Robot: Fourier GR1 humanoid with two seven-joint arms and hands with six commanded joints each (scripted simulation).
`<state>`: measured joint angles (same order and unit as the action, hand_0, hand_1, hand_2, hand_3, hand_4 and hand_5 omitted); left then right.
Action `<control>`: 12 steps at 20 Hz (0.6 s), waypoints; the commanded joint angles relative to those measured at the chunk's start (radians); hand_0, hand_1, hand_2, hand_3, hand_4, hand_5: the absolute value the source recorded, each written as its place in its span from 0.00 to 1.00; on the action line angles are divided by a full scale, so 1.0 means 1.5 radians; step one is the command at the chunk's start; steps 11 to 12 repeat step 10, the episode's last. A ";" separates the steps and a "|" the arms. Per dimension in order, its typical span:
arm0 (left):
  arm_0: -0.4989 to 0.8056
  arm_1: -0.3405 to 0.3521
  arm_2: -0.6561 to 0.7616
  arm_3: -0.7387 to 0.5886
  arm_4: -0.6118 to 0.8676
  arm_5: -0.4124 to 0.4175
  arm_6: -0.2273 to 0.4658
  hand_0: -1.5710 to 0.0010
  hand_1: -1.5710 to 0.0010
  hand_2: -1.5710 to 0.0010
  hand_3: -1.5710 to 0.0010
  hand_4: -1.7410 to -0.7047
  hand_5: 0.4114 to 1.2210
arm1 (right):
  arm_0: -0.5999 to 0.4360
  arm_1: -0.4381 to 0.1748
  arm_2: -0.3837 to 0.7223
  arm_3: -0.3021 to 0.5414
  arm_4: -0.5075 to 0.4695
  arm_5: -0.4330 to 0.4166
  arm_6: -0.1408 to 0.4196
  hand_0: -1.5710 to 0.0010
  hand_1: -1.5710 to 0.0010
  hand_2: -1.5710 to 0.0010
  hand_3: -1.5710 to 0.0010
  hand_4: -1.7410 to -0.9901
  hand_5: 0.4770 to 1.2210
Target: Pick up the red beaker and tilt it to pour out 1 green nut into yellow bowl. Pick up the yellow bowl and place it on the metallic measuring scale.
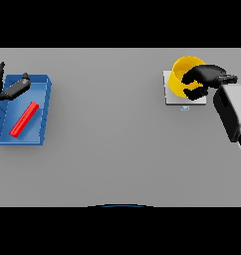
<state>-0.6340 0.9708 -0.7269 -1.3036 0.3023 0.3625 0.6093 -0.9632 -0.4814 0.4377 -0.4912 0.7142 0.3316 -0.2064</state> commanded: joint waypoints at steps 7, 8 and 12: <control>-0.004 -0.004 0.005 0.006 0.005 -0.001 -0.001 1.00 1.00 1.00 1.00 0.90 0.40 | -0.014 0.005 0.017 0.028 0.019 0.000 -0.028 0.93 0.94 0.87 0.74 0.54 0.35; 0.006 0.004 0.010 0.001 0.011 0.000 -0.007 1.00 1.00 1.00 1.00 0.89 0.40 | -0.013 0.008 0.021 0.035 0.023 -0.001 -0.034 0.95 0.95 0.89 0.75 0.55 0.35; 0.005 0.001 0.007 -0.003 0.010 0.002 -0.004 1.00 1.00 1.00 1.00 0.89 0.40 | -0.022 0.013 0.023 0.044 0.027 0.003 -0.033 0.97 0.97 0.93 0.78 0.58 0.34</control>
